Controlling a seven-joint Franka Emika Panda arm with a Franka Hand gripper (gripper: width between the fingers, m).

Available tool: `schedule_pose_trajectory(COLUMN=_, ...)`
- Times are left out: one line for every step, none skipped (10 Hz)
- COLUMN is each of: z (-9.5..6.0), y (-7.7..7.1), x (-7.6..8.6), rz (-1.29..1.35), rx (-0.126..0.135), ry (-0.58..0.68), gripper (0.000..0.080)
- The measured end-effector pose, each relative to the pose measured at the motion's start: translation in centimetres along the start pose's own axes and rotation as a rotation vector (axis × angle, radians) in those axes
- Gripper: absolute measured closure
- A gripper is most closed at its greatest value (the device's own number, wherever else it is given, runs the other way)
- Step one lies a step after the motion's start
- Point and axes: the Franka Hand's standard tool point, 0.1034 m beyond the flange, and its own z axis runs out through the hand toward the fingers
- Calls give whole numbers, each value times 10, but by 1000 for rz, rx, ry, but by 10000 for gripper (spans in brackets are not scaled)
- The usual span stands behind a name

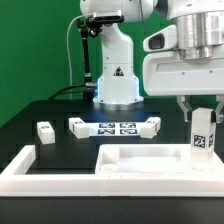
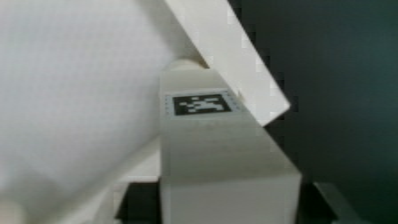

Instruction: Assemble desk

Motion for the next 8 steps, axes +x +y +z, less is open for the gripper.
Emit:
schedule_pose_trajectory(z=0, y=1, x=1, rz=153, rx=14, ry=-16, gripper=494)
schedule_pose_trajectory(z=0, y=3, x=5, rz=262, rx=36, ry=-43, gripper=494)
schedule_pose_trajectory(z=0, y=4, x=3, rz=425, rx=55, ry=-66, gripper=492)
schedule_pose_trajectory(z=0, y=4, x=3, rz=505, rx=55, ry=-67, gripper=492)
schedule_pose_trajectory(z=0, y=4, x=3, rz=542, rx=54, ry=-68, gripper=492)
schedule_pose_trajectory(z=0, y=5, x=2, rz=538, rx=52, ry=-68, gripper=492)
schedule_pose_trajectory(z=0, y=5, x=2, rz=506, rx=52, ry=-68, gripper=492)
schedule_pose_trajectory(z=1, y=4, x=1, rz=468, rx=51, ry=-64, gripper=492)
